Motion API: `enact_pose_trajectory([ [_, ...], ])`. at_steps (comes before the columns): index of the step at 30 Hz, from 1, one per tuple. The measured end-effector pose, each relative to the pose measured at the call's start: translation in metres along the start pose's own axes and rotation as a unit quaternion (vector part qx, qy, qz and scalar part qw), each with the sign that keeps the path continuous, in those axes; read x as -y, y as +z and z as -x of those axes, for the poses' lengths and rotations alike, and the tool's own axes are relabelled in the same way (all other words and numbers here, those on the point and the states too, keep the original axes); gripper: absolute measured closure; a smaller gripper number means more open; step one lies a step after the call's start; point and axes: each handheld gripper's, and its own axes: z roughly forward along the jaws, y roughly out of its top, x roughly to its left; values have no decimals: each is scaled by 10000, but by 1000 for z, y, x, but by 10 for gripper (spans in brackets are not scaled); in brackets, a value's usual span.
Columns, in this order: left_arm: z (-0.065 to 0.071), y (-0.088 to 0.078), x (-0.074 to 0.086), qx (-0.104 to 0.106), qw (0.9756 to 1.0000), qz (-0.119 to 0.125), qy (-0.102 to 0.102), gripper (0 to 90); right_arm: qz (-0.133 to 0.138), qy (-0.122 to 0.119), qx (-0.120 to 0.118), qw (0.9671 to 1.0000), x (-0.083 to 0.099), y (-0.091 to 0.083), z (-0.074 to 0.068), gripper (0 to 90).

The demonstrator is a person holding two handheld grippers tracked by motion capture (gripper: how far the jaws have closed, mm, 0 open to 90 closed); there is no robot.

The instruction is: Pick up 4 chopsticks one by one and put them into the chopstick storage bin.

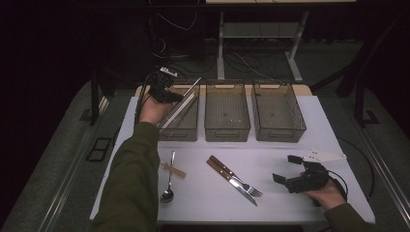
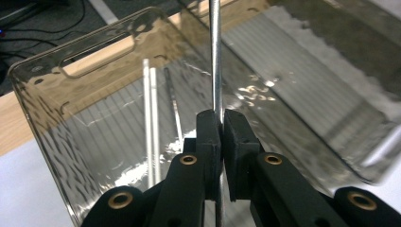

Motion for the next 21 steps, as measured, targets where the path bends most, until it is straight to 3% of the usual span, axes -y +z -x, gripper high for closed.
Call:
enact_pose_trajectory([
  [4, -6, 12, 3, -72, 10000, 33, -24, 855, 1, -6, -28, 10000, 0, 0, 0, 8],
  [12, -5, 35, 9, -208, 9996, -215, -8, 855, 42, 34, -50, 10000, 0, -1, 0, 8],
  [19, -7, 50, 18, -392, 9976, -536, -200, 846, 70, 20, -63, 10000, -1, -2, 0, 8],
  [20, -7, 51, 19, -441, 9974, -519, -234, 823, 67, 30, -64, 10000, -1, -2, -1, 8],
  [21, -7, 51, 20, -461, 9975, -482, -220, 717, 68, 40, -63, 9999, -1, -2, -1, 8],
])
